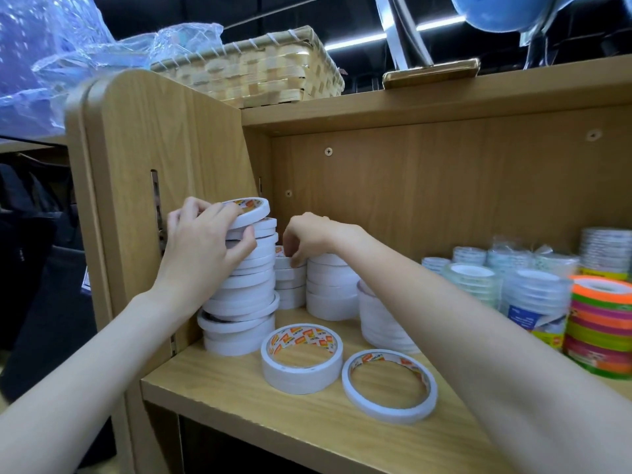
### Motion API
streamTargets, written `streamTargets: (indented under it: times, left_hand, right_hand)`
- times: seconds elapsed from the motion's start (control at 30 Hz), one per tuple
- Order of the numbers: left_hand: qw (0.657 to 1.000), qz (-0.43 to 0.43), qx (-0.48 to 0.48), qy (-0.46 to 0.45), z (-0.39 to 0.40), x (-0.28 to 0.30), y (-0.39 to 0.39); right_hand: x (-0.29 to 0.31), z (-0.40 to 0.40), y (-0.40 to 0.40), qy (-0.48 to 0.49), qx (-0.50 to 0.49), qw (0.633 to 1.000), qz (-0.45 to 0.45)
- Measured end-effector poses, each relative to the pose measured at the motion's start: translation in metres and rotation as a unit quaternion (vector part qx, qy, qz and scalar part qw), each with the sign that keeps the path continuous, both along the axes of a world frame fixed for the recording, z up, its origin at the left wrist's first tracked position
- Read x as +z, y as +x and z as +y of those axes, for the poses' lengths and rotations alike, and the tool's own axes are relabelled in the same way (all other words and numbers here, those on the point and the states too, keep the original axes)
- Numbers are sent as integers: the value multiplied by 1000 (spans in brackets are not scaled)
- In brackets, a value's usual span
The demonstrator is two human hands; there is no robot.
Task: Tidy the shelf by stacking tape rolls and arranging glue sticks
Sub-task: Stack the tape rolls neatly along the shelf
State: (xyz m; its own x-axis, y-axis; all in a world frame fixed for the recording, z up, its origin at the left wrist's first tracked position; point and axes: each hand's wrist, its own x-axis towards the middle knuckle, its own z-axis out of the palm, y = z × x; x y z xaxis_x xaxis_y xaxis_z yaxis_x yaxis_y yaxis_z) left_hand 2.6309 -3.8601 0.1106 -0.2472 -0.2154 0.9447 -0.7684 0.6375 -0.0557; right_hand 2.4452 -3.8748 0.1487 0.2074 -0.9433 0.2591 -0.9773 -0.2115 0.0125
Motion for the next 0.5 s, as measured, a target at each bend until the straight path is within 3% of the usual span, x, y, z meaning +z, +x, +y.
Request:
streamTargets:
  times: [0.17, 0.27, 0.43, 0.5]
  left_hand:
    - [1000, 3, -2, 7, 2, 0, -1]
    - [1000, -4, 2, 26, 3, 1, 1]
    - [989, -13, -82, 122, 8, 11, 10]
    - [986, -25, -110, 127, 9, 12, 18]
  right_hand:
    - [-10, 3, 1, -72, -40, 995, 60]
    - [-10, 4, 0, -53, -49, 996, 55]
    - [-18, 4, 1, -110, -83, 982, 128]
    - [-12, 5, -1, -97, -76, 988, 91]
